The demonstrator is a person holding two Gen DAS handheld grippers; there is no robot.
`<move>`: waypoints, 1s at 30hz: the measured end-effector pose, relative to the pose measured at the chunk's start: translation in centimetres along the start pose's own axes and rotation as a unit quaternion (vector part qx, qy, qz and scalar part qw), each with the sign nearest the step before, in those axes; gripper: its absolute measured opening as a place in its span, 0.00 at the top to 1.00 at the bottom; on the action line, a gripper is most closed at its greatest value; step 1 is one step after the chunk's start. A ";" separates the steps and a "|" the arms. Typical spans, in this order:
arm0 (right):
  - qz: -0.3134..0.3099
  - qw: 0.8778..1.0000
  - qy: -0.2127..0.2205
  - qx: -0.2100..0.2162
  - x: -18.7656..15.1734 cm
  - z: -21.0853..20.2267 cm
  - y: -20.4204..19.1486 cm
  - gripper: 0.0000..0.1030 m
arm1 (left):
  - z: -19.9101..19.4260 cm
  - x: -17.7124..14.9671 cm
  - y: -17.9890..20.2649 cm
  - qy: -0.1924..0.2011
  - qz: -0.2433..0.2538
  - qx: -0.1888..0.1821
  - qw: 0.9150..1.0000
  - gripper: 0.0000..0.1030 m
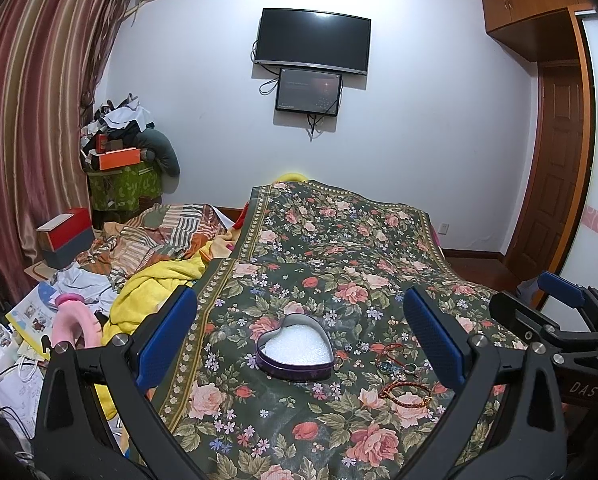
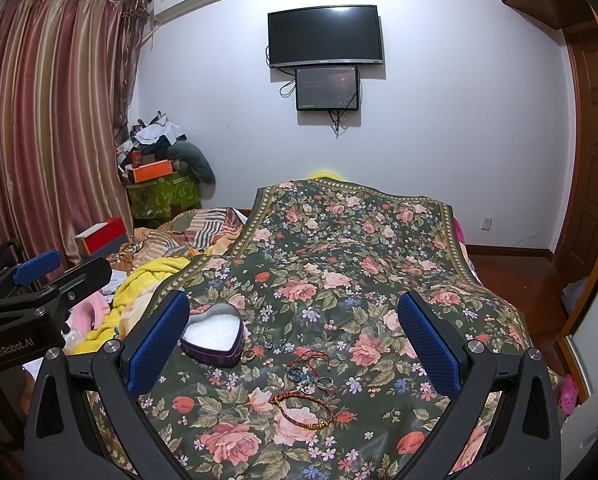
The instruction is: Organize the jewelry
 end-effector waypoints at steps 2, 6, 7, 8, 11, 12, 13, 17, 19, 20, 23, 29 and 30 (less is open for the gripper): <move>0.000 1.000 0.000 0.000 -0.1 0.1 0.1 0.00 | 0.0 0.0 0.0 -0.001 0.000 0.000 1.000 0.00; 0.000 1.000 -0.001 -0.003 -0.1 0.3 0.4 0.00 | 0.2 0.0 0.0 -0.004 0.003 0.007 1.000 0.00; 0.000 1.000 -0.003 -0.004 -0.1 0.4 0.4 0.00 | 0.3 0.0 -0.1 -0.007 0.003 0.013 1.000 0.00; 0.001 1.000 -0.006 -0.008 -0.3 0.5 0.5 0.00 | 0.5 0.0 -0.2 -0.011 0.004 0.020 1.000 0.00; 0.002 1.000 -0.020 -0.016 -0.5 1.2 1.0 0.00 | 1.6 -0.3 -0.7 -0.030 -0.001 0.034 0.999 0.00; 0.003 1.000 -0.024 -0.017 -0.4 1.3 1.1 0.00 | 2.0 -0.5 -0.9 -0.036 -0.004 0.036 0.999 0.00; 0.004 0.999 -0.029 -0.020 -0.6 1.6 1.3 0.00 | 2.2 -0.7 -1.1 -0.042 -0.008 0.036 0.998 0.00; 0.008 0.998 -0.058 -0.029 -1.3 2.7 2.2 0.00 | 3.7 -1.6 -1.7 -0.071 -0.021 0.032 0.997 0.00; 0.005 0.996 -0.075 -0.038 -1.8 3.5 2.7 0.00 | 4.7 -2.2 -1.8 -0.090 -0.023 0.025 0.995 0.00; 0.002 0.995 -0.084 -0.044 -2.2 3.8 2.9 0.00 | 5.3 -2.6 -1.9 -0.103 -0.024 0.020 0.994 0.00; -0.005 0.992 -0.110 -0.053 -3.4 4.9 3.8 0.00 | 6.8 -3.9 -1.5 -0.137 -0.024 0.003 0.990 0.00; -0.019 0.985 -0.164 -0.049 -5.9 6.7 4.9 0.00 | 9.5 -6.6 -0.2 -0.189 -0.004 -0.024 0.982 0.02; -0.021 0.984 -0.173 -0.046 -6.4 6.9 5.0 0.00 | 9.9 -7.0 0.1 -0.197 -0.002 -0.028 0.980 0.03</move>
Point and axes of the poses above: each gripper's, at about its wrist camera, not at the fingertips, and z roughly the way its jaws point, y to its right, x to its top, the point moved 2 cm from there along z, roughly the way its jaws point, and after that the axes turned 9 degrees about -x, right-handed, at the moved point
